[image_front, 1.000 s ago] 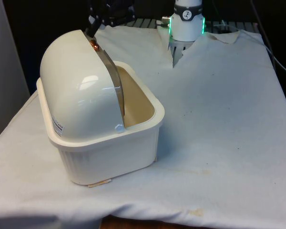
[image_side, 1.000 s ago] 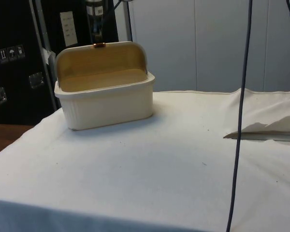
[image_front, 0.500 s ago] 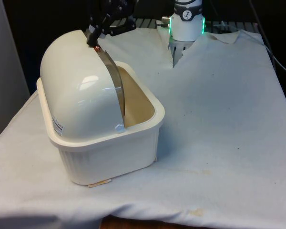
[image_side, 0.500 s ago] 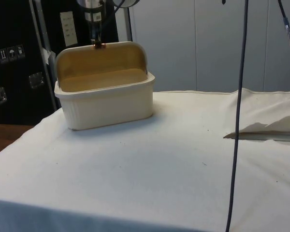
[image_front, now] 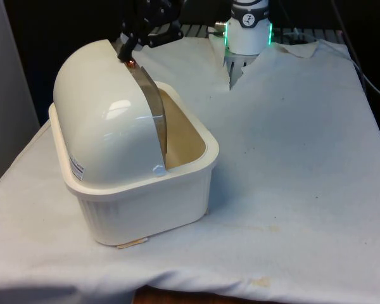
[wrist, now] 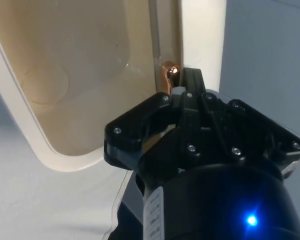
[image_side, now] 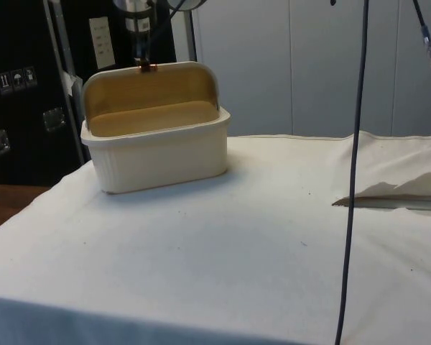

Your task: Open the lid, then close it.

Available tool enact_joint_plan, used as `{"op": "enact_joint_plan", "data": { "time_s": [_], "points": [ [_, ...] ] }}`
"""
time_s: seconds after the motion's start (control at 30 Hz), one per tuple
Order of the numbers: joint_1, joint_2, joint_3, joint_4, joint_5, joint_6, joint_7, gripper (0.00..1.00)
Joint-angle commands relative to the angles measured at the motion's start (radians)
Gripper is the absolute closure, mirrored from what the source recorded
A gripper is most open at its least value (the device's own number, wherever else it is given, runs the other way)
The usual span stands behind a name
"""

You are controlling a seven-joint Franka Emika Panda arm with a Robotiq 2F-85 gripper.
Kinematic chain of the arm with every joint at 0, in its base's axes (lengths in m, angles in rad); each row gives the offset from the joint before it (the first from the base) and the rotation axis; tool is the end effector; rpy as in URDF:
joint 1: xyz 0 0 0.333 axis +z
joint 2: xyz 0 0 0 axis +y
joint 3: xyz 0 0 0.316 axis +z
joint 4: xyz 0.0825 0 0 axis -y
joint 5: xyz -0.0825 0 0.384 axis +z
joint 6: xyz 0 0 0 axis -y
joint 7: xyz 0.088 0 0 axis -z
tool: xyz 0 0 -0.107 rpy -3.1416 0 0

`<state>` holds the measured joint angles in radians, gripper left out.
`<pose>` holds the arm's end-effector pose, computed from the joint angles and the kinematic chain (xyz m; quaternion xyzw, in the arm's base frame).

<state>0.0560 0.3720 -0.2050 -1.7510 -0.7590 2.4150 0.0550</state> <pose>0.6713 -0.0904 0.3952 0.9262 0.1548 0.1166 0.3234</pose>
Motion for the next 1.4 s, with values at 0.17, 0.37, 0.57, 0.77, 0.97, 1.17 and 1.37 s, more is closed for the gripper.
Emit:
{"op": "enact_joint_plan", "data": {
  "time_s": [0.17,0.37,0.57,0.77,0.97,1.17,1.37],
  "points": [
    [-0.002,-0.014,0.016,-0.007,0.066,-0.013,-0.066,1.0],
    [-0.003,-0.013,0.022,-0.008,0.116,-0.013,-0.106,1.0],
    [-0.002,-0.012,0.028,-0.013,0.183,-0.013,-0.159,1.0],
    [-0.003,-0.012,0.033,-0.017,0.246,-0.017,-0.213,1.0],
    [-0.003,-0.01,0.038,-0.016,0.308,-0.027,-0.267,1.0],
    [-0.003,-0.009,0.043,-0.015,0.368,-0.041,-0.319,1.0],
    [-0.003,-0.008,0.048,-0.015,0.428,-0.057,-0.37,1.0]
  ]
}}
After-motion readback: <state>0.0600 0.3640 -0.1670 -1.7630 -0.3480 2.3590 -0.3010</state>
